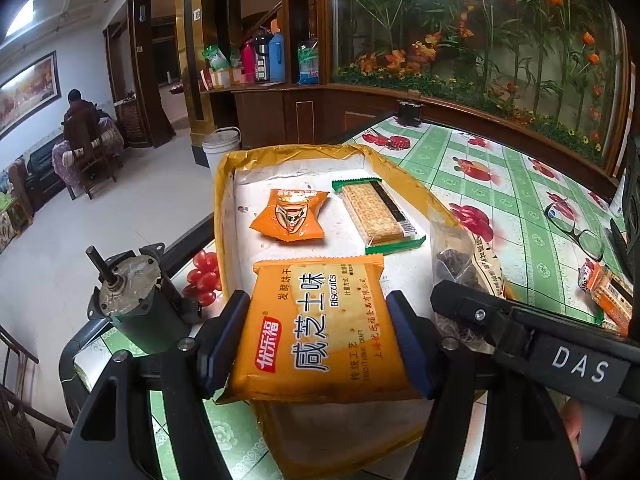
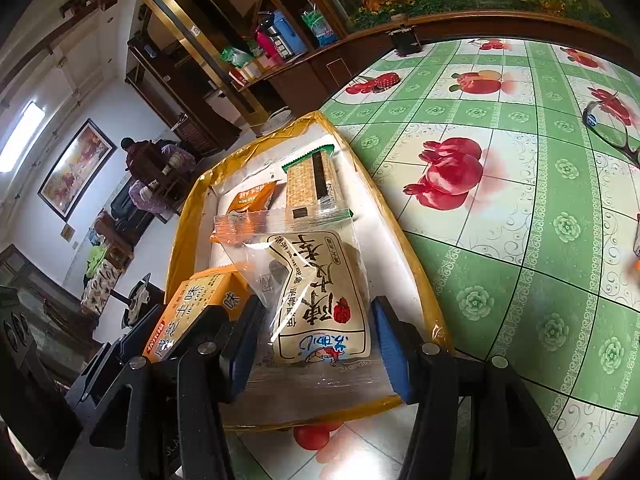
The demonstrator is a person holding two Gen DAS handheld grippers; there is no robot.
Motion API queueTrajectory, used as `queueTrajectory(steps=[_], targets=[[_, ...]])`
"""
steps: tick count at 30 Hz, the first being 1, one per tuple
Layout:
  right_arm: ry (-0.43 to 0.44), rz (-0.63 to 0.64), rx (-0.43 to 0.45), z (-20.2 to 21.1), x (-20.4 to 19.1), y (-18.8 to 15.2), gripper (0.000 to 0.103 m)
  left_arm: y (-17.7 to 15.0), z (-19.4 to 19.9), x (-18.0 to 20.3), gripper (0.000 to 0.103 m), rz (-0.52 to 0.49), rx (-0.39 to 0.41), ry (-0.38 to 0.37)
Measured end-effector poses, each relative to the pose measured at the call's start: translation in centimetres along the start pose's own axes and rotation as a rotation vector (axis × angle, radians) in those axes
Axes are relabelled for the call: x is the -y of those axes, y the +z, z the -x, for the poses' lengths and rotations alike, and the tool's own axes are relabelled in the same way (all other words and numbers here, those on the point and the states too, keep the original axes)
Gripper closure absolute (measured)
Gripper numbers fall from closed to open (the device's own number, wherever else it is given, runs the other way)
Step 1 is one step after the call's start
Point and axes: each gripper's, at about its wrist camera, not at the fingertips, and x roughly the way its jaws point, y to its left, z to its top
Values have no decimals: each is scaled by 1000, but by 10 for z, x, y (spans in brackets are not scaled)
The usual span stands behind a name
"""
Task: Organize snacks
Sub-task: 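Lower the biscuit packet into the tray with the left tool while the right tool lowers the clear bag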
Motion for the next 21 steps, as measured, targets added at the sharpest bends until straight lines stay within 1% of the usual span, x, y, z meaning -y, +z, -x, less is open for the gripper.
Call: queueTrajectory(steps=[11,21], targets=[[3,-3,0,-1,1,1,41,-2,9,4,34,-30,46,40],[6,-7,-1,0,2,0,40,-2,12,3,34,-31,61,47]])
